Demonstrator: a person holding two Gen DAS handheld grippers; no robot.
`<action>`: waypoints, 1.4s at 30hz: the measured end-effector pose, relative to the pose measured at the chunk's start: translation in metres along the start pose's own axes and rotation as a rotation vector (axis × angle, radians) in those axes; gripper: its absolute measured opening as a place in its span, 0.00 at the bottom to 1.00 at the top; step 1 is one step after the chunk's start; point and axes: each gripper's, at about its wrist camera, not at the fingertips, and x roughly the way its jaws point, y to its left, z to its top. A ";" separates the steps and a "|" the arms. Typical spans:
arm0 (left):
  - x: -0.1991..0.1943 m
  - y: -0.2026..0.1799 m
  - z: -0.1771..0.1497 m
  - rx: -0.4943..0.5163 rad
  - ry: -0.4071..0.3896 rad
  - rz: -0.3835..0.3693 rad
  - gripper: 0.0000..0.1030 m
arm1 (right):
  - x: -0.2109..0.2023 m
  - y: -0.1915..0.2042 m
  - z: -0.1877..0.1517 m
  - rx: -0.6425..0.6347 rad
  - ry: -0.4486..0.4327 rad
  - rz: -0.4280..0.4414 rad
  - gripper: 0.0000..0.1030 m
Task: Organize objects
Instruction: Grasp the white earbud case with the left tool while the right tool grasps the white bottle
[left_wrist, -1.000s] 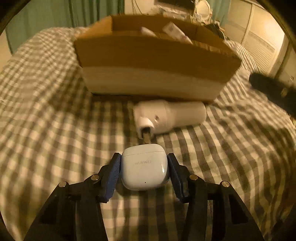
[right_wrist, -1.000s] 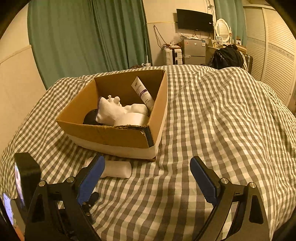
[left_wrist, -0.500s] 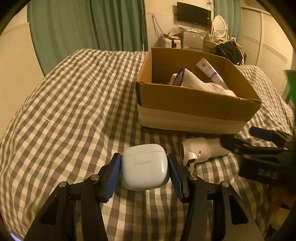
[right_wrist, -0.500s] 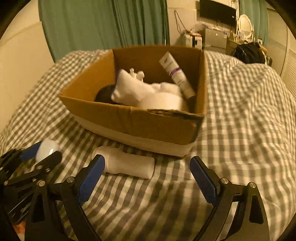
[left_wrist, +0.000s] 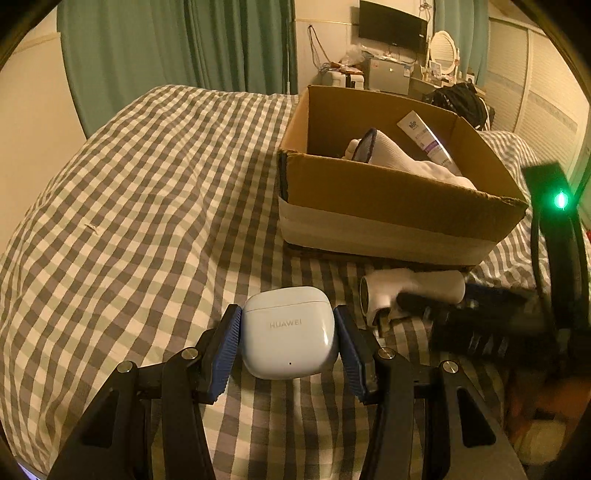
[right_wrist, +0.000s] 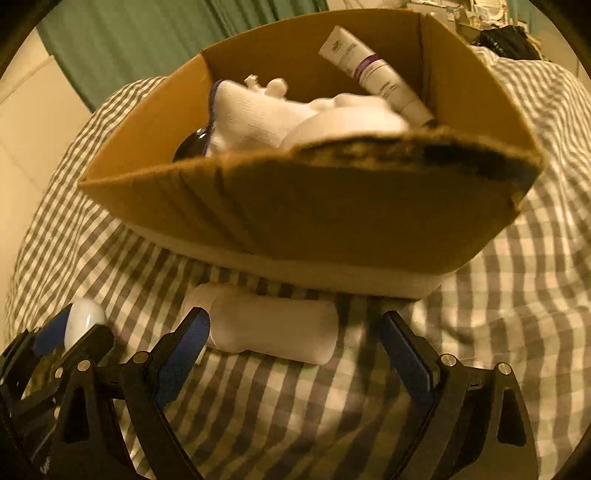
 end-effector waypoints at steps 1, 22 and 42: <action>-0.001 0.002 0.000 -0.003 0.000 -0.002 0.50 | 0.002 0.005 -0.003 -0.022 0.024 0.012 0.83; 0.001 0.020 0.002 -0.034 0.008 -0.006 0.50 | -0.028 0.043 -0.018 -0.169 -0.080 0.121 0.60; -0.005 0.014 0.002 -0.011 0.003 0.002 0.50 | -0.064 0.061 -0.010 -0.192 -0.235 0.002 0.32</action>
